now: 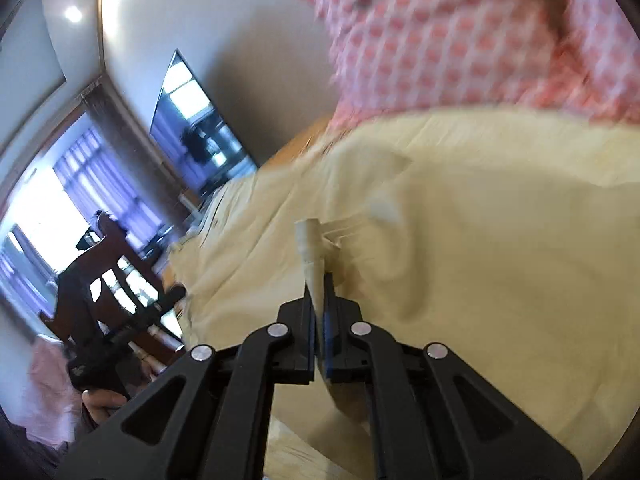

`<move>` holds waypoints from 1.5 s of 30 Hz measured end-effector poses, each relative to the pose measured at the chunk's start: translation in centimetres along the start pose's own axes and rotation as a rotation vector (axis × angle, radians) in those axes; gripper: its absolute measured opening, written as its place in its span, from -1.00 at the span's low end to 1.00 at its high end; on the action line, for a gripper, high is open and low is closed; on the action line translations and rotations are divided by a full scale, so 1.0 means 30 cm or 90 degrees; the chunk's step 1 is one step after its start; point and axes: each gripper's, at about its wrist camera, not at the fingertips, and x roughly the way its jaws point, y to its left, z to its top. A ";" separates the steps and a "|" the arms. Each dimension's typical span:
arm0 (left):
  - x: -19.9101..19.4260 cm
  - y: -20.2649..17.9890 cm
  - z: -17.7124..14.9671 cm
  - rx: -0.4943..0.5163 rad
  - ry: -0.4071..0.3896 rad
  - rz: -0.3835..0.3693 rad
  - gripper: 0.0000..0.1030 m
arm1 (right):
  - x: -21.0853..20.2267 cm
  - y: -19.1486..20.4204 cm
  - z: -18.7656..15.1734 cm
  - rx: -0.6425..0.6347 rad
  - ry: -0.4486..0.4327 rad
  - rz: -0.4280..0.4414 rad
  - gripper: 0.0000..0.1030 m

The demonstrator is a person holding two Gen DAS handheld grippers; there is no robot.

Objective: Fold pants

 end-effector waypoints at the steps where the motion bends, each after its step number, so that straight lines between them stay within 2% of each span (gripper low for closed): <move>1: -0.021 0.016 0.009 0.000 -0.011 0.009 0.81 | 0.011 0.008 -0.004 0.007 -0.004 0.004 -0.94; 4: -0.046 0.057 0.035 -0.006 -0.029 0.026 0.81 | -0.003 0.030 -0.008 -0.001 -0.017 0.006 -0.94; 6: -0.042 0.077 0.050 -0.013 -0.032 0.038 0.81 | 0.002 0.052 -0.039 -0.030 -0.003 -0.009 -0.93; 9: -0.027 0.114 0.070 -0.037 -0.029 0.038 0.81 | 0.057 0.118 -0.092 -0.112 0.079 -0.041 -0.55; 10: -0.027 0.123 0.075 -0.044 -0.029 0.034 0.81 | 0.061 0.126 -0.086 -0.122 0.087 -0.029 -0.19; 11: -0.027 0.137 0.082 -0.055 -0.029 0.030 0.81 | 0.045 0.139 -0.091 -0.130 0.079 -0.016 0.07; 14: -0.027 0.165 0.108 -0.074 -0.034 0.028 0.81 | -0.003 0.144 -0.058 -0.120 0.012 -0.013 0.23; 16: -0.029 0.177 0.124 -0.083 -0.042 0.027 0.81 | 0.002 0.117 -0.046 -0.087 0.009 -0.025 0.33; 18: -0.026 0.196 0.146 -0.094 -0.045 0.026 0.81 | 0.079 0.083 -0.054 -0.067 0.094 -0.047 0.37; 19: -0.019 0.209 0.164 -0.103 -0.046 0.023 0.81 | 0.058 0.099 -0.063 -0.092 0.071 -0.044 0.42; 22: 0.004 0.242 0.200 -0.124 -0.038 0.025 0.81 | 0.051 0.100 -0.076 -0.092 0.078 -0.043 0.44; 25: 0.059 0.291 0.232 -0.161 0.002 0.031 0.80 | 0.046 0.082 -0.071 -0.073 0.075 -0.022 0.45; 27: 0.106 0.330 0.239 -0.201 0.042 0.012 0.79 | 0.043 0.074 -0.069 -0.072 0.073 -0.018 0.45; 31: 0.161 0.365 0.234 -0.250 0.085 -0.022 0.74 | 0.042 0.092 -0.076 -0.081 0.072 -0.019 0.52; 34: 0.167 0.366 0.240 -0.250 0.081 -0.013 0.74 | 0.048 0.092 -0.069 -0.082 0.071 -0.017 0.52; 37: 0.174 0.358 0.240 -0.262 0.086 -0.031 0.74 | 0.048 0.086 -0.069 -0.081 0.069 -0.011 0.55; 39: 0.186 0.325 0.223 -0.272 0.113 -0.104 0.74 | 0.052 0.087 -0.066 -0.083 0.069 -0.009 0.57; 41: 0.196 0.287 0.208 -0.260 0.129 -0.141 0.74 | 0.057 0.090 -0.064 -0.084 0.070 -0.007 0.60; 43: 0.191 0.273 0.205 -0.247 0.118 -0.127 0.67 | 0.055 0.090 -0.065 -0.084 0.070 -0.005 0.60; 45: 0.195 0.305 0.210 -0.281 0.103 -0.118 0.61 | 0.055 0.088 -0.064 -0.083 0.069 -0.003 0.60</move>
